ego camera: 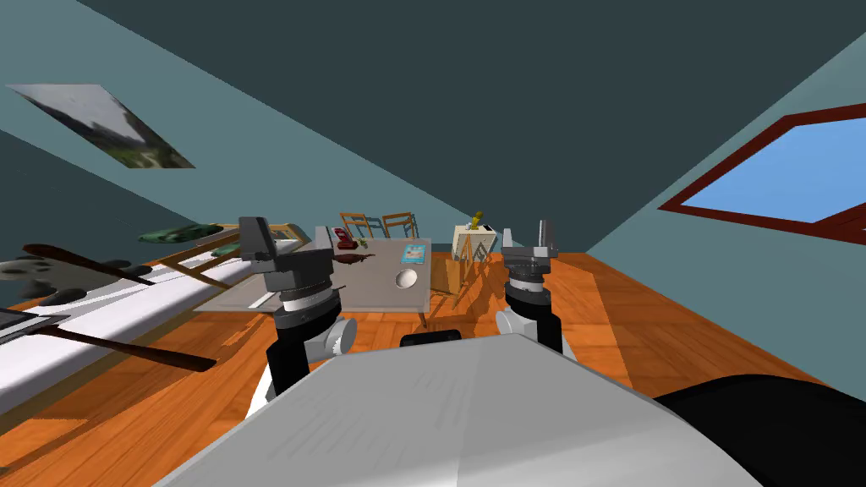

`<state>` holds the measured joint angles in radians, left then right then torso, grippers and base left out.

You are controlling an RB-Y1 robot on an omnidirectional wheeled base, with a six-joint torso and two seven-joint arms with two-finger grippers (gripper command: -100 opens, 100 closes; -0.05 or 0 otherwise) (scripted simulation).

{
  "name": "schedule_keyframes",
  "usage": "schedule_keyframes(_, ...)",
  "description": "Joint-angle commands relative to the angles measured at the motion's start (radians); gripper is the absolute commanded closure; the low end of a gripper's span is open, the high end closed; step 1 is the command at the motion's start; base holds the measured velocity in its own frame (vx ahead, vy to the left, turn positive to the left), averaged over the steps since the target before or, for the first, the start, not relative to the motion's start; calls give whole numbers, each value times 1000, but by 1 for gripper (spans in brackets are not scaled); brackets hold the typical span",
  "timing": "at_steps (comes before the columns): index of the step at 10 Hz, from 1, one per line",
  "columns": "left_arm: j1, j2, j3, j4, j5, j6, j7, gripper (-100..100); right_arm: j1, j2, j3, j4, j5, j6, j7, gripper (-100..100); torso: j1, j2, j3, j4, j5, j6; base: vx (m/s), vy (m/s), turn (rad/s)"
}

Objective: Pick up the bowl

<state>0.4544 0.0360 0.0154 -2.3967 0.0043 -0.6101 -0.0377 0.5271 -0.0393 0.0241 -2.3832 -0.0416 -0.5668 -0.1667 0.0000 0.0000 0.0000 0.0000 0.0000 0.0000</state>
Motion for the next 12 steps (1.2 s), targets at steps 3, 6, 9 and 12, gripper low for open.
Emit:
schedule_keyframes(3,18,52,-19,23,79,7,-23,-100,0,0,0,0,0,0,0,0,1,2,1,0,0,1,-29,9,-340)
schedule_keyframes(6,34,94,-33,46,145,12,-42,-100,0,0,0,0,0,0,0,0,1,2,1,0,0,0,-24,10,-142)
schedule_keyframes(9,55,146,-49,78,226,18,-65,-100,0,0,0,0,0,0,0,0,1,2,1,0,0,0,-27,13,-287)
schedule_keyframes(12,67,175,-58,97,282,22,-79,-100,0,0,0,0,0,0,0,0,1,1,1,0,0,1,-20,12,-200)
